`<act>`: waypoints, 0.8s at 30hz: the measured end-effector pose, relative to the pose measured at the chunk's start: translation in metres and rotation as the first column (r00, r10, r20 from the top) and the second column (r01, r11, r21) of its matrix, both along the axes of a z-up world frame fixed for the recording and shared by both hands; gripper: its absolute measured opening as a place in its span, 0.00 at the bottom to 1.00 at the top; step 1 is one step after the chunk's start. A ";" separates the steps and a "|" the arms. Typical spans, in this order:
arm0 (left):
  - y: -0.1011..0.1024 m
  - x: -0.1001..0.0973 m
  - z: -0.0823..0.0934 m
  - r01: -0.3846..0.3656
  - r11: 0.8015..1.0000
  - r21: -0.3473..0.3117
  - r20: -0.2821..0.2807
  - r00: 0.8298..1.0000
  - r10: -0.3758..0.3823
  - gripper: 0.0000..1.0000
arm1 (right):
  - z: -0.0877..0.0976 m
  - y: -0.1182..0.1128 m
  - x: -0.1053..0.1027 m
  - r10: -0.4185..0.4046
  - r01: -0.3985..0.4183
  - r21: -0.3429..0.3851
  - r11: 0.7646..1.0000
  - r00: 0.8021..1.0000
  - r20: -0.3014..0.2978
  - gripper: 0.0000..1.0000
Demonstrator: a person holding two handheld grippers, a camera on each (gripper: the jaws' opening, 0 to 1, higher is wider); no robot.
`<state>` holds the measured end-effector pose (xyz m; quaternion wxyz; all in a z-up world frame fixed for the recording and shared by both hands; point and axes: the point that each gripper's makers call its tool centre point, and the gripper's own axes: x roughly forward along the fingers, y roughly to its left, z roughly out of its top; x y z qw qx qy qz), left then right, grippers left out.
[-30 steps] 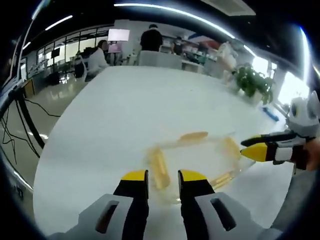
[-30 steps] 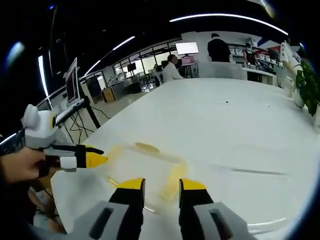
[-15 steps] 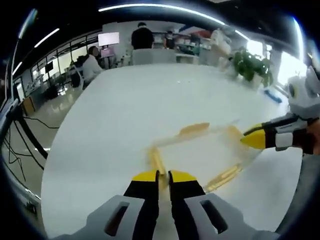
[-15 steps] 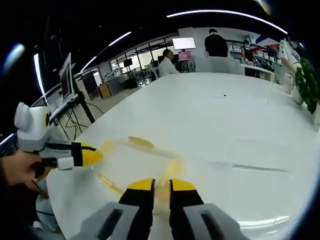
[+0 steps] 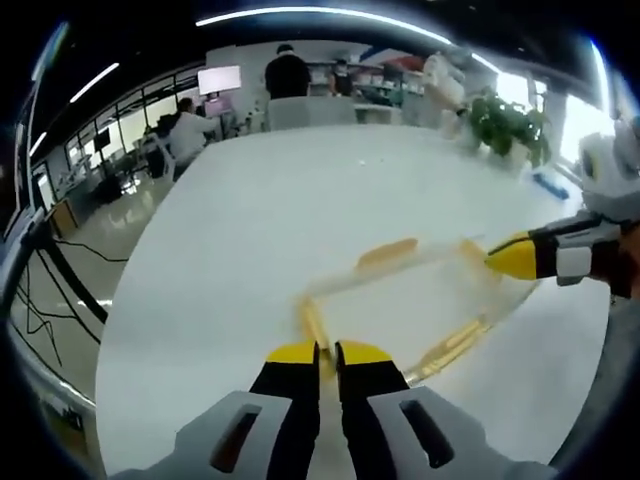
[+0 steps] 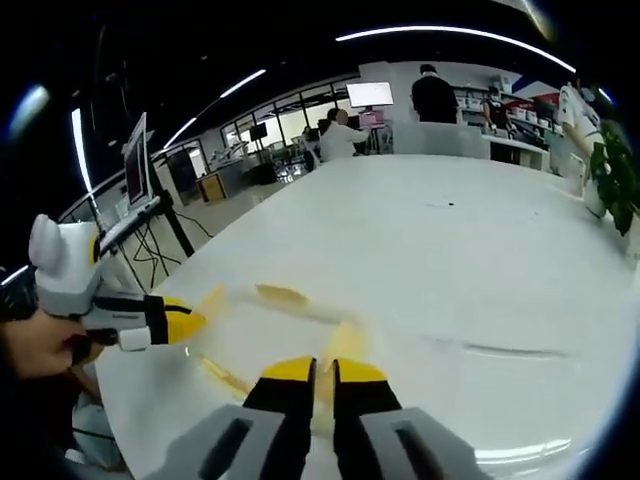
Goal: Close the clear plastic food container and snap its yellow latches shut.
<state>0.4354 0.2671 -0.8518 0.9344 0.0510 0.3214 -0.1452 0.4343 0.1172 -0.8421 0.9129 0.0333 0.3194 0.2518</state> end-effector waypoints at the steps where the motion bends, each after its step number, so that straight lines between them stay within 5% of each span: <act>1: 0.001 0.000 0.001 -0.001 1.000 0.001 0.005 1.000 0.001 0.03 | 0.000 0.000 0.000 0.002 -0.002 0.001 1.000 1.000 0.001 0.02; 17: 0.004 -0.011 0.027 -0.029 1.000 -0.008 0.022 0.999 0.029 0.02 | 0.028 0.003 -0.006 0.004 -0.005 0.039 0.999 1.000 0.028 0.02; 24: 0.002 -0.016 0.038 -0.053 0.997 -0.061 0.020 0.998 0.054 0.02 | 0.042 0.000 -0.009 0.009 -0.011 0.048 0.999 0.999 0.046 0.02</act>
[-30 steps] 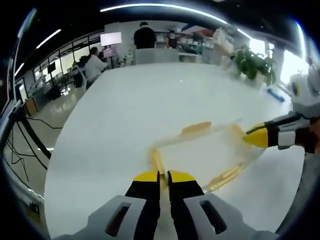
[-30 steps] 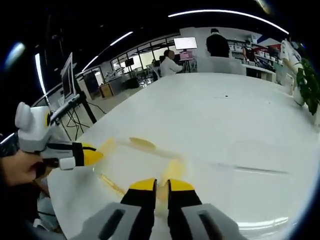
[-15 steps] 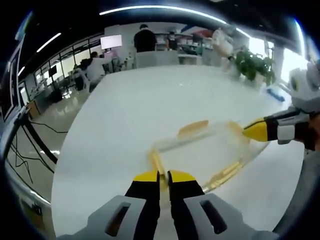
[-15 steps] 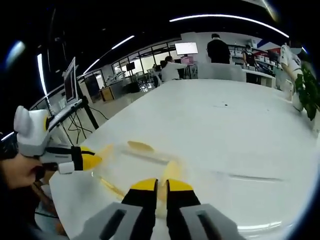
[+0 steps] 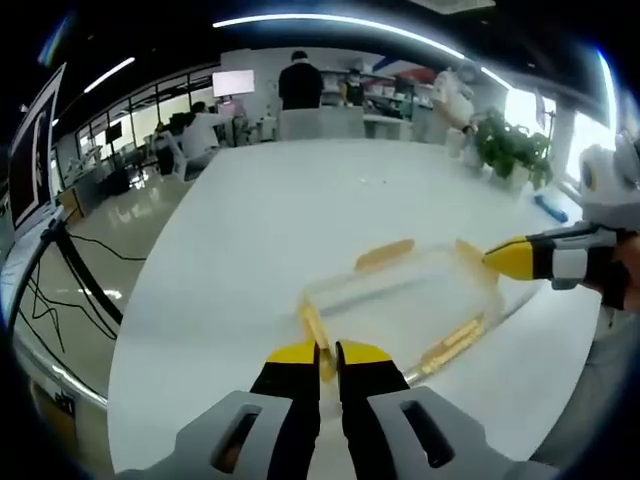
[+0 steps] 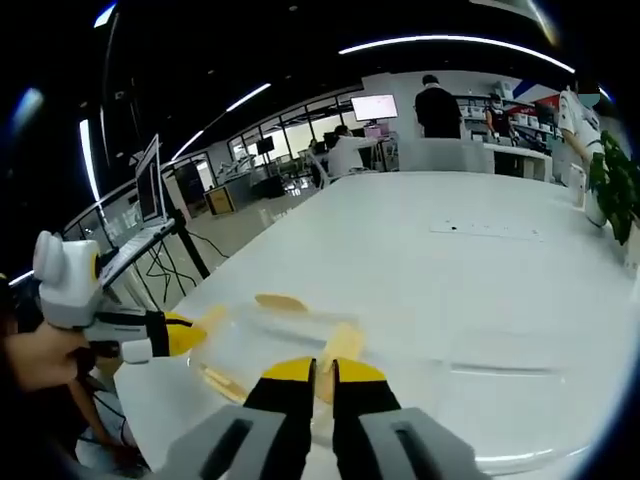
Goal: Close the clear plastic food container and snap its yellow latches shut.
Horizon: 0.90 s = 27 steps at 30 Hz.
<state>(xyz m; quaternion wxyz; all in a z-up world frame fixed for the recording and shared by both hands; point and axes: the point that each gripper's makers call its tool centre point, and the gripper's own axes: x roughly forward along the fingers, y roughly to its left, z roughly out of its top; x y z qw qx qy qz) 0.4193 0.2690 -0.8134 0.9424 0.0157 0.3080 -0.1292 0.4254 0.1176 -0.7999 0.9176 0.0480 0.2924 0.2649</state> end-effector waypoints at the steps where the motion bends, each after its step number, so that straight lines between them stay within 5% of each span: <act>1: -0.001 0.000 0.002 -0.007 1.000 -0.006 0.005 1.000 0.007 0.02 | 0.002 -0.001 -0.001 -0.001 0.001 0.003 1.000 1.000 0.004 0.02; 27: -0.056 0.000 0.041 0.075 0.996 0.039 0.061 0.995 -0.077 0.02 | 0.031 -0.054 -0.009 -0.084 0.084 0.021 0.996 0.996 0.035 0.01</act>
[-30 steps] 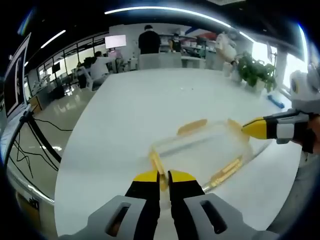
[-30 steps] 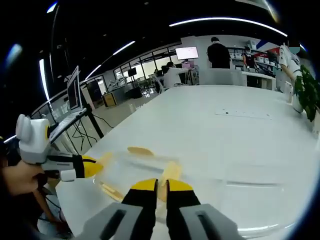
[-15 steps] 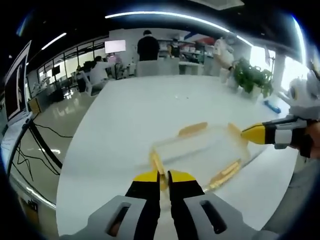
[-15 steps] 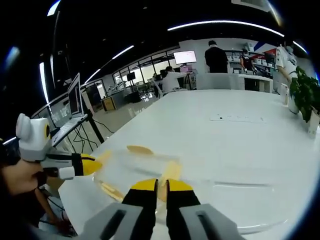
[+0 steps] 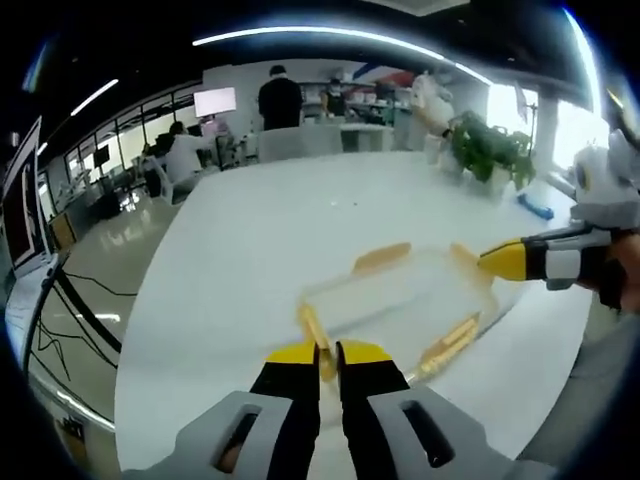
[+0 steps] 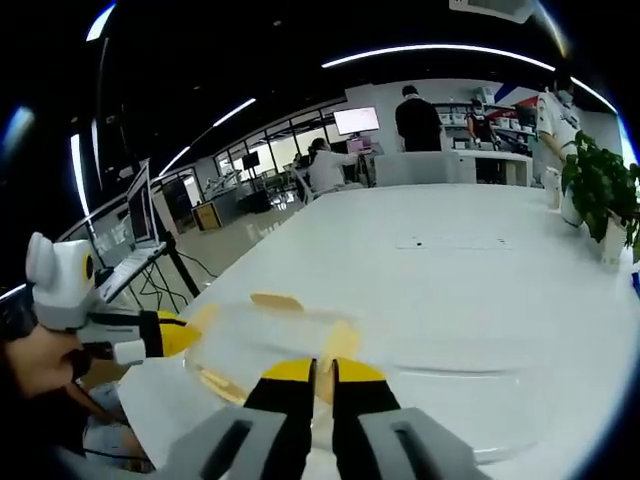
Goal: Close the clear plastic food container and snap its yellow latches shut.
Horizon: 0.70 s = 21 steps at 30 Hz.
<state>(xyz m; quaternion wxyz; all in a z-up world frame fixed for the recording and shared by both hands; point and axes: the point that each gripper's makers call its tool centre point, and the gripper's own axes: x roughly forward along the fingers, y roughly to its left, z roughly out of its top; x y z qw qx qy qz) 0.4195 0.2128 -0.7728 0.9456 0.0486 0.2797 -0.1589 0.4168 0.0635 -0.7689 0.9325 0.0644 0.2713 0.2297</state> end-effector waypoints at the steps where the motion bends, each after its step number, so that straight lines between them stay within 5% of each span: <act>1: -0.003 0.000 0.001 0.001 1.000 -0.004 0.000 1.000 -0.001 0.02 | 0.001 -0.003 0.000 -0.004 0.004 0.002 1.000 1.000 0.001 0.01; 21: -0.073 0.002 0.007 0.086 0.995 -0.060 0.008 0.996 -0.085 0.03 | 0.006 -0.075 -0.005 -0.074 0.074 -0.050 0.996 0.997 0.009 0.01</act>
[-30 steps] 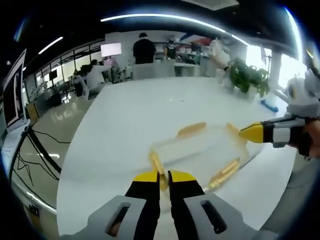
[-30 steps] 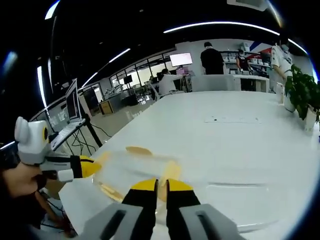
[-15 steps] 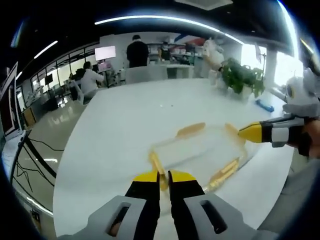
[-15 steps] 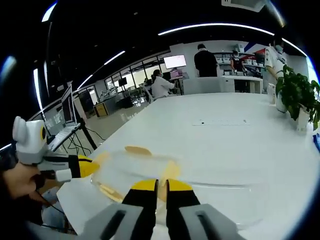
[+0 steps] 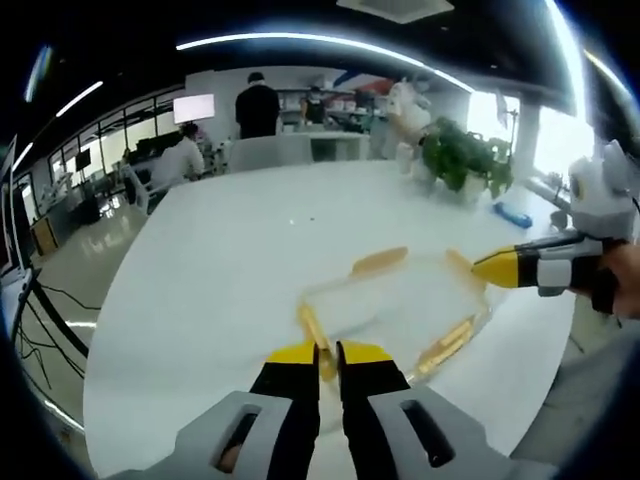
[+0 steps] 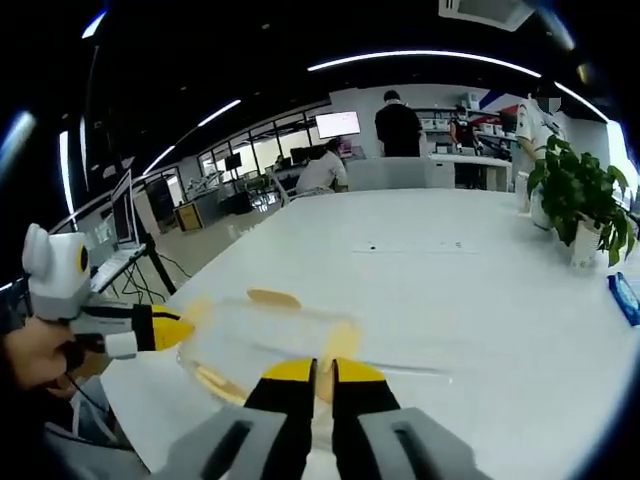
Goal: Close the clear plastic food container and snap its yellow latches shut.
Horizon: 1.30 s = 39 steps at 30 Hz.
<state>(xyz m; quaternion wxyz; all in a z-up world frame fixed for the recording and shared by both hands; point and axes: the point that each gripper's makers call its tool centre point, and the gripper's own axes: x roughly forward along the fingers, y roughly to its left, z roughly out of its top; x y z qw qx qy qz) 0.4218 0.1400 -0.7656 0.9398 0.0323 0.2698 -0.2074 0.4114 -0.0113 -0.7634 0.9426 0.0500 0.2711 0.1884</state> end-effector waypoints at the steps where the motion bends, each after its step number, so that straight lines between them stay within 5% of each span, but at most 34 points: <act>1: -0.003 0.001 0.001 0.004 1.000 -0.004 0.001 1.000 -0.004 0.03 | 0.000 -0.003 0.000 -0.003 0.003 -0.002 1.000 1.000 0.000 0.01; 26: -0.084 0.003 -0.005 0.149 0.988 -0.039 -0.011 0.989 -0.150 0.04 | -0.009 -0.084 0.002 -0.153 0.153 -0.049 0.987 0.988 -0.008 0.00; 39: -0.104 0.000 -0.018 0.194 0.980 -0.032 -0.035 0.980 -0.195 0.05 | -0.018 -0.104 0.002 -0.181 0.180 -0.089 0.980 0.983 -0.007 0.00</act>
